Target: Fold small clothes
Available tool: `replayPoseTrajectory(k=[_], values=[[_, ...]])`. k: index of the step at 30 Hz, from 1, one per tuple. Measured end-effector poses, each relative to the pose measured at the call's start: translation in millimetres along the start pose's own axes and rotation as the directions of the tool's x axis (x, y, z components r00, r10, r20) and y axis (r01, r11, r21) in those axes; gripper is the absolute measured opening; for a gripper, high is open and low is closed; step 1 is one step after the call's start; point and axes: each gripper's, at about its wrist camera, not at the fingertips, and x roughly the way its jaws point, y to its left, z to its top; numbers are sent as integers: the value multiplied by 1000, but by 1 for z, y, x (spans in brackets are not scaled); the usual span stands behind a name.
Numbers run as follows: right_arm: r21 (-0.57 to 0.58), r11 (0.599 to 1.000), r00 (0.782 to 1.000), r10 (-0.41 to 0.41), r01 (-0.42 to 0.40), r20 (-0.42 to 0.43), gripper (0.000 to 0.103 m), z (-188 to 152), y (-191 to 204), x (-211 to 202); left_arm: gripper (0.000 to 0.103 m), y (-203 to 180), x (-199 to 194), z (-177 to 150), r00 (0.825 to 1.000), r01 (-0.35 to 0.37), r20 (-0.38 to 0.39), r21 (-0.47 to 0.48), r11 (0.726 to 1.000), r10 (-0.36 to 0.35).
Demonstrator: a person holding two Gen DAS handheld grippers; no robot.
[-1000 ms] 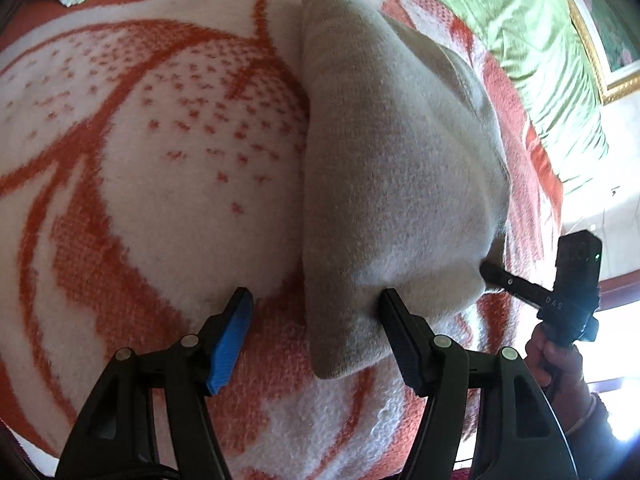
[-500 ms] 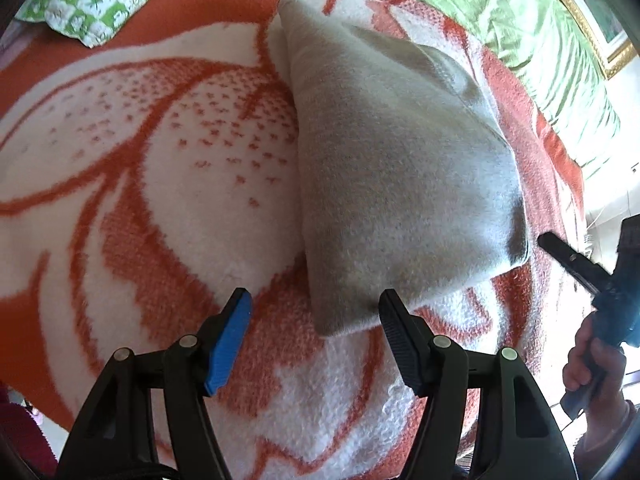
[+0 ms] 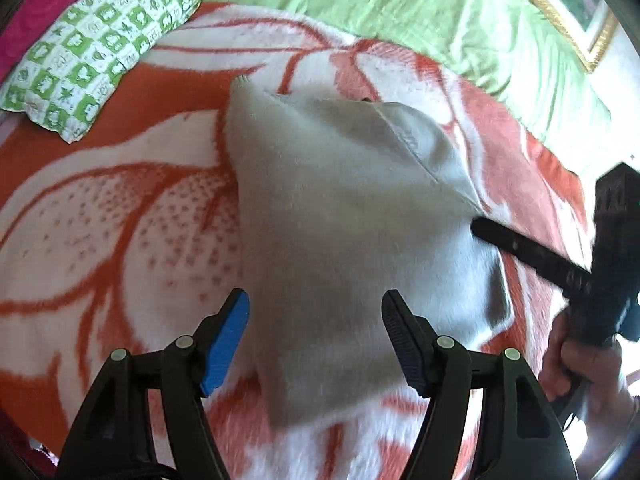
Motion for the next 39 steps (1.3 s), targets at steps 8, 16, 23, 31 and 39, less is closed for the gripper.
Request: replayPoseTrajectory(k=[8,16,23,31,39], values=[[39,999,995,0,4,-95,38,-10,-24,34,72,7,33,3,996,-24,-87,-75,997,17],[90,996,999,29,-27,-18,48,-26,-27,-17,71,11,-1,-35,998,-60,1,-56,997,60],[41,999,999,-29,28,21,66,-53,-8,-42,72,16,-23,-79,990,-122,60,-84,989,127],[-109,988,994,-106,107,16,81,-109,21,-52,73,6,-24,-122,981,-182,68,23,983,180],[-93,985,989,-146,147,16,82,-147,27,-60,77,-10,-43,-150,980,-188,98,150,971,174]])
